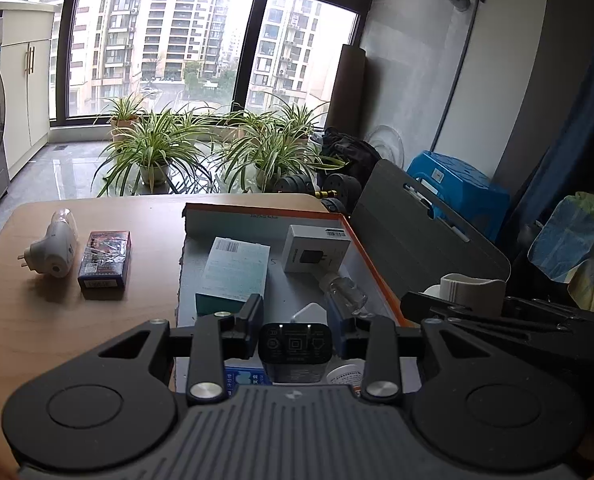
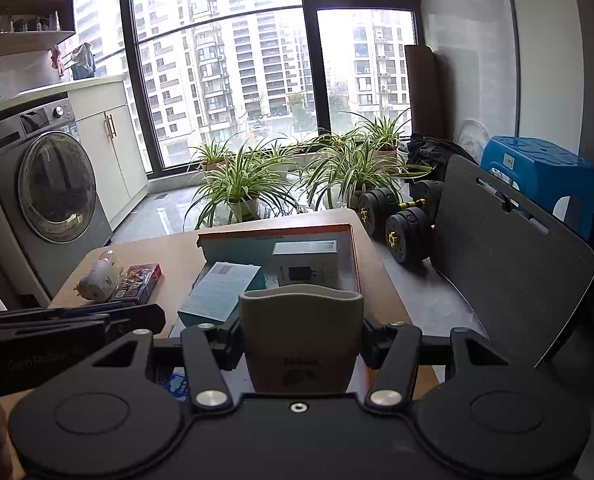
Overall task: Organize rigid objects
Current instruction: 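Release the charger into the tray with the left tool while the right releases the mug, then withdraw both open tools from the tray toward the plug light and card box, then grasp the white plug-in light with the left tool while the right grasps the red card box, then carry the plug-in light and red card box over the tray with both tools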
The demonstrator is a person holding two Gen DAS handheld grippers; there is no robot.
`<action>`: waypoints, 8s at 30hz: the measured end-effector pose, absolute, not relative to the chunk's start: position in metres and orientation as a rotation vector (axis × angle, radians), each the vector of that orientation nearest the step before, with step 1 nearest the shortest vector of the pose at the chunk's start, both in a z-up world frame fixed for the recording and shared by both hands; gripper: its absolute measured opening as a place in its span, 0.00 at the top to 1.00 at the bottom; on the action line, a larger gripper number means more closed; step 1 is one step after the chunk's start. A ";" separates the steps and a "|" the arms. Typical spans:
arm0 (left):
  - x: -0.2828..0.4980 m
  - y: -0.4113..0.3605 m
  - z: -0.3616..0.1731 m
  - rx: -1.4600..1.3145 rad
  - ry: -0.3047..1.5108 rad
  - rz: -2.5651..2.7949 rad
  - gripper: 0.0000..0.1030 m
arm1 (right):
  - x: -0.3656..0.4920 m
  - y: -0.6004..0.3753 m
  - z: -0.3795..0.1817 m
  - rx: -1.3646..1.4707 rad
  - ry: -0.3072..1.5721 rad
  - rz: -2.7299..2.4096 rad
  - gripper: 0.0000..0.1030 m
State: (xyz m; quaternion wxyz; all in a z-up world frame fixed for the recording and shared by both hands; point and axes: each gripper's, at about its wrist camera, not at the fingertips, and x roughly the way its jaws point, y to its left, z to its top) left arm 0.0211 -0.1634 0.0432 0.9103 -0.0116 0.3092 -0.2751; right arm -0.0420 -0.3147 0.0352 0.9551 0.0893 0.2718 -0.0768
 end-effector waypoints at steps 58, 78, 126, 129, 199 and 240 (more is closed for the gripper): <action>0.019 -0.172 0.023 -0.014 0.684 -0.588 0.65 | -0.012 -0.308 0.038 0.150 0.560 -0.132 0.36; 0.022 -0.174 0.017 -0.008 0.699 -0.591 0.65 | 0.004 -0.309 0.032 0.135 0.581 -0.113 0.36; 0.037 -0.182 -0.001 -0.015 0.729 -0.634 0.45 | 0.085 -0.324 0.024 0.114 0.660 -0.068 0.27; 0.037 -0.174 0.006 -0.026 0.704 -0.601 0.26 | 0.075 -0.321 0.034 0.113 0.631 -0.073 0.24; 0.177 0.025 -0.006 0.005 0.695 -0.338 0.30 | 0.162 -0.154 -0.015 0.084 0.782 0.188 0.14; 0.109 -0.004 0.035 -0.217 0.581 -0.425 0.31 | 0.063 -0.182 0.040 0.103 0.649 0.052 0.31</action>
